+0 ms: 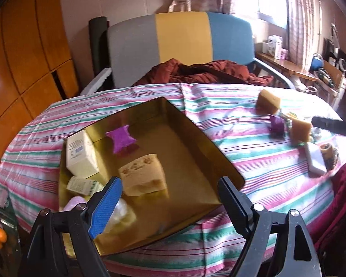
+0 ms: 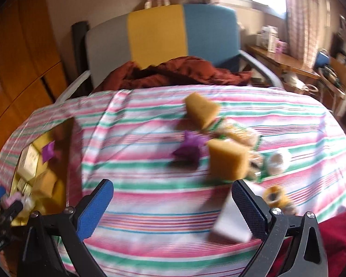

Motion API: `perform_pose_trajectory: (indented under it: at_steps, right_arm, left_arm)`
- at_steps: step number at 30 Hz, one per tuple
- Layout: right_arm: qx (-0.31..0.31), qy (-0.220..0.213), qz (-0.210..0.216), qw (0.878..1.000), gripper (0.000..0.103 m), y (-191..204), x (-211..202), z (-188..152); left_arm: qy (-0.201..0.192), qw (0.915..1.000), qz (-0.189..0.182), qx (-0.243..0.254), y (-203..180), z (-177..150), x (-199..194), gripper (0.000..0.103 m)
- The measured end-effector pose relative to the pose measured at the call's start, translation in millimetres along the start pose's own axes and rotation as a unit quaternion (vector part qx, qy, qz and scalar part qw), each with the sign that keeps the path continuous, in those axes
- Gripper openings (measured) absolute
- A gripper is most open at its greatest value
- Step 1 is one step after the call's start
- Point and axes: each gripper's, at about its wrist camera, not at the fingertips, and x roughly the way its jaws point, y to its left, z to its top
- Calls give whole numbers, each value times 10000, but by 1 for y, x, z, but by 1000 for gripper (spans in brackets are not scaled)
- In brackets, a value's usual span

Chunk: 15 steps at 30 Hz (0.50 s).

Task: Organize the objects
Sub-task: 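Grasp the white block with the left gripper while the right grasps the yellow knitted item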

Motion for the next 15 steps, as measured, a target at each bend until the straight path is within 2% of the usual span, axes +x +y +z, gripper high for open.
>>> perform_pose_trajectory:
  at_steps: [8,15]
  right_arm:
    - [795,-195,-628,9947,103,-87,-14,15]
    - [2074,-429,-956,9726,103,-172,-18,0]
  left_arm:
    - [53,9974,-668,249,-26,7,5,85]
    - [378,9925,-1087,412,-56,14,18,85]
